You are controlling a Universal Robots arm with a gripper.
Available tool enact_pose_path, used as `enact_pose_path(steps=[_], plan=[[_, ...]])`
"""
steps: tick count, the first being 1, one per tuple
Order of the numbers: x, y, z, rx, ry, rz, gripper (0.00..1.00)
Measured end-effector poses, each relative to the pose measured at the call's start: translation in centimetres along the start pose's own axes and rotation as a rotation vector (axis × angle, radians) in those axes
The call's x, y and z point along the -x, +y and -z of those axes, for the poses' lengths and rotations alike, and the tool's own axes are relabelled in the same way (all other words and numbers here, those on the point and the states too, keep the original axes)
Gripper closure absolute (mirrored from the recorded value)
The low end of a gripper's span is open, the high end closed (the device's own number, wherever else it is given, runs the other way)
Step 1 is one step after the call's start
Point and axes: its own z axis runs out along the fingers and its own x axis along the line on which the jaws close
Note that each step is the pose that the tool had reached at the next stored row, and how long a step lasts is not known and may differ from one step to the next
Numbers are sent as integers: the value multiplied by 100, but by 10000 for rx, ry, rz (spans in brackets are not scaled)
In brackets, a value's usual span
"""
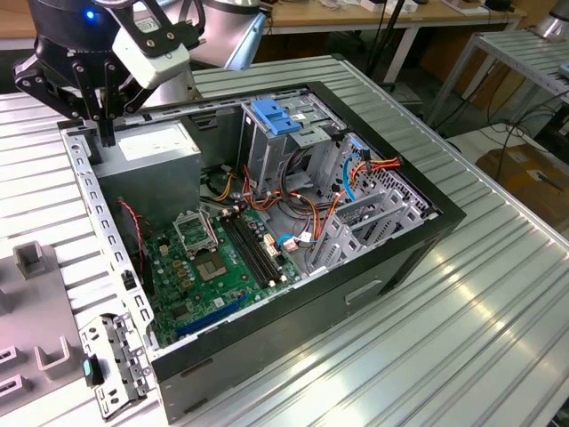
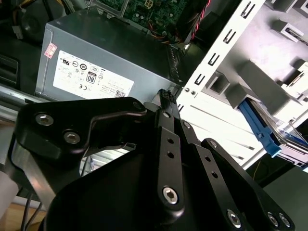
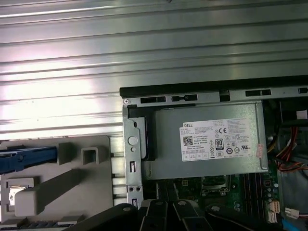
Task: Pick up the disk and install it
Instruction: 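Reach for the disk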
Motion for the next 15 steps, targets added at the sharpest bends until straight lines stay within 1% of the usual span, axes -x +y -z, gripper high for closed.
enact_pose_path(steps=[3,6,8,9,11,12,13,14,15], plan=[[-19,-2,-2,-1,13,0,89],[-58,-4,-7,-1,14,0,89],[-130,3,-12,-1,15,1,89],[-179,11,-16,0,15,-1,89],[-246,51,-23,-2,15,1,89],[-267,76,-28,-8,14,-1,89],[-279,98,-31,-28,12,-2,89],[-288,119,-34,-70,10,-2,89],[-295,139,-37,-136,4,-4,89]])
